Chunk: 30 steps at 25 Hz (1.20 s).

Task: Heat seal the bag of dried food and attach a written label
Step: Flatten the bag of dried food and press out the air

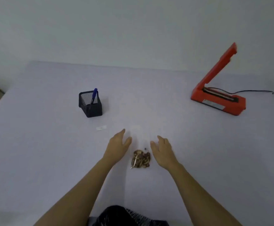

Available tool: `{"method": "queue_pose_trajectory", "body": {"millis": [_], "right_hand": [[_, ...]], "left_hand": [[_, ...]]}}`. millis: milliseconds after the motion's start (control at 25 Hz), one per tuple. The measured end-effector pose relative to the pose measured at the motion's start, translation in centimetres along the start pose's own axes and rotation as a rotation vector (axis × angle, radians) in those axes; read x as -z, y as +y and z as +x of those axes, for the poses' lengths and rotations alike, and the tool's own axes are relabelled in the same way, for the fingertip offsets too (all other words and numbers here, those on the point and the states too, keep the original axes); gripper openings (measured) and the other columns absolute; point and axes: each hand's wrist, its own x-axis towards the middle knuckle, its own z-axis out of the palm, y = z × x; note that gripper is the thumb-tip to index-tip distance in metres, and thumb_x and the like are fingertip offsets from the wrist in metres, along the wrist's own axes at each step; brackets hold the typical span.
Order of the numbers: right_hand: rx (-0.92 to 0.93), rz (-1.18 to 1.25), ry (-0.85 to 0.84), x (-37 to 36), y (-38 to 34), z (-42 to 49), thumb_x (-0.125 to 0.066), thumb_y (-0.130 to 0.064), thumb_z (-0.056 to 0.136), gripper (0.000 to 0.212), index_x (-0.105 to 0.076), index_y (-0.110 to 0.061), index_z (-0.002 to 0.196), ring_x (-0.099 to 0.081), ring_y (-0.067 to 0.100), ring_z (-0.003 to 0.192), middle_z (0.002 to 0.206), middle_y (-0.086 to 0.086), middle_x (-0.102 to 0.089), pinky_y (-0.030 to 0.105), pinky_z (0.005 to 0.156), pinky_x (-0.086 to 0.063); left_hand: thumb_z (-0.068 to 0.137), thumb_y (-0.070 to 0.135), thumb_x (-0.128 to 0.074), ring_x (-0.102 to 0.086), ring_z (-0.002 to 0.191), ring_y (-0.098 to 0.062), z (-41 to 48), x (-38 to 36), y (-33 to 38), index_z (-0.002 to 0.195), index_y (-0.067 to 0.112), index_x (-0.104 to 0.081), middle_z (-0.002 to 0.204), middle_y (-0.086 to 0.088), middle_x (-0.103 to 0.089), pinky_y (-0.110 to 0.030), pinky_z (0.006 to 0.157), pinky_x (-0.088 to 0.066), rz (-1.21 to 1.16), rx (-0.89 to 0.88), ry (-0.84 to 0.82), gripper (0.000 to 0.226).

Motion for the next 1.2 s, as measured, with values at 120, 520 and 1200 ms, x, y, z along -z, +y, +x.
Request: {"method": "queue_pose_trajectory", "body": {"millis": [120, 520, 1200], "right_hand": [[-0.058, 0.220, -0.009, -0.9, 0.6, 0.7, -0.050, -0.041, 0.091, 0.060, -0.033, -0.008, 0.138, -0.047, 0.020, 0.117, 0.134, 0.012, -0.045, 0.029, 0.099, -0.038], [-0.159, 0.449, -0.072, -1.4, 0.0, 3.6, -0.080, -0.030, 0.070, 0.049, -0.057, -0.011, 0.108, -0.062, 0.010, 0.082, 0.089, -0.001, -0.064, 0.016, 0.069, -0.048], [0.121, 0.424, -0.071, -1.5, 0.4, 3.4, -0.078, -0.016, 0.073, 0.015, -0.067, -0.025, 0.078, -0.063, 0.000, 0.067, 0.074, -0.003, -0.069, 0.012, 0.064, -0.049]], "left_hand": [[0.088, 0.036, -0.058, -0.055, 0.097, -0.014, 0.0, -0.8, -0.7, 0.134, 0.010, -0.045, 0.116, -0.006, -0.061, -0.023, 0.084, -0.039, -0.161, 0.151, 0.087, 0.054], [0.075, 0.029, -0.076, -0.063, 0.084, -0.018, 3.2, -2.8, -1.9, 0.107, 0.015, -0.060, 0.086, -0.002, -0.064, -0.026, 0.075, -0.052, -0.311, 0.212, -0.070, 0.038], [0.079, 0.012, -0.072, -0.057, 0.070, -0.015, 3.3, -1.2, -3.4, 0.075, 0.011, -0.056, 0.072, -0.002, -0.060, -0.028, 0.070, -0.046, -0.438, 0.003, -0.233, 0.016]]}}
